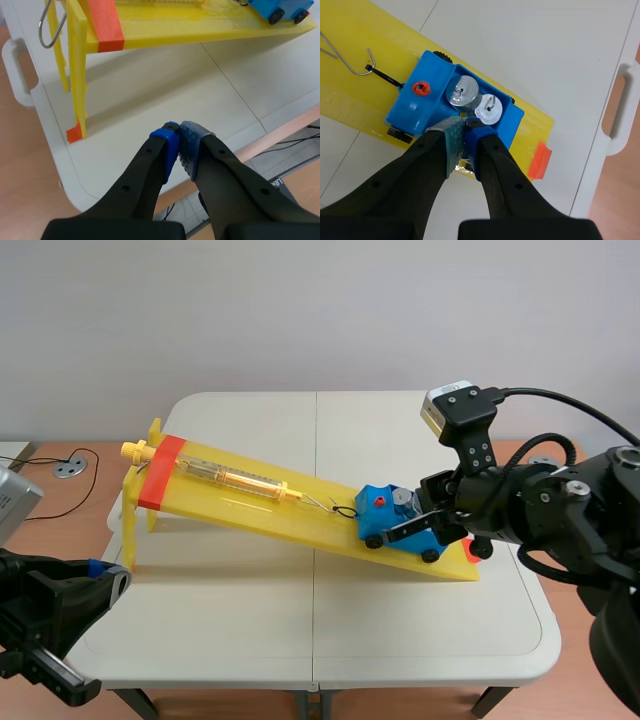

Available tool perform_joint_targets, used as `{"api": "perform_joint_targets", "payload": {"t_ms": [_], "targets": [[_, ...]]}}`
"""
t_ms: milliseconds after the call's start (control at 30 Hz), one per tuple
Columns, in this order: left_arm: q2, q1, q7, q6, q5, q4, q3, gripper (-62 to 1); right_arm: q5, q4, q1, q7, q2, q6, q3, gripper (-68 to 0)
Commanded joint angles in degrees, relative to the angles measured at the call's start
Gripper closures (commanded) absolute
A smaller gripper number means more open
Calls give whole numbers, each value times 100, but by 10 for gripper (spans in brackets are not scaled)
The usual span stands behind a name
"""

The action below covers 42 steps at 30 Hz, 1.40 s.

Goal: Place the four metal weights on the blue cart on the ramp.

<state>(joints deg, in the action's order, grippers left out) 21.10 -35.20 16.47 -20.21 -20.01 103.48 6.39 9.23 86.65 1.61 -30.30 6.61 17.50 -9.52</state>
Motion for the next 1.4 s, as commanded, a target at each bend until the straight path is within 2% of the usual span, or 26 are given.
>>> {"api": "perform_joint_targets", "payload": {"t_ms": [0,367,600,700,833,967,1033,1133,1200,1367], "targets": [[-48,109,-588,-103,-446,291,37,-36,96,428,-645,929,-28,-315,76,-8],[-48,109,-588,-103,-446,291,37,-36,-9,-184,-901,1161,-142,-317,-101,-8],[-48,109,-590,-103,-446,291,37,-36,-98,-234,-940,1338,-140,-315,-181,-9],[-48,109,-590,-103,-446,291,37,-36,-96,-234,-938,1335,-140,-249,-181,-67],[-48,109,-590,-103,-446,291,37,-36,-92,-232,-938,1333,-138,59,-179,-183],[-48,109,-592,-103,-446,291,37,-36,48,-101,-885,1303,-118,197,-164,-225],[-46,109,-590,-103,-444,291,37,-36,262,127,-787,1207,-52,328,-142,-225],[-46,109,-590,-103,-444,291,37,-36,643,645,-531,999,107,374,-20,-223],[-46,109,-590,-109,-444,291,37,-36,892,1038,-295,935,278,468,129,-181],[-68,109,-566,-249,-396,326,37,-35,1287,1823,326,715,739,485,579,-22]]}}
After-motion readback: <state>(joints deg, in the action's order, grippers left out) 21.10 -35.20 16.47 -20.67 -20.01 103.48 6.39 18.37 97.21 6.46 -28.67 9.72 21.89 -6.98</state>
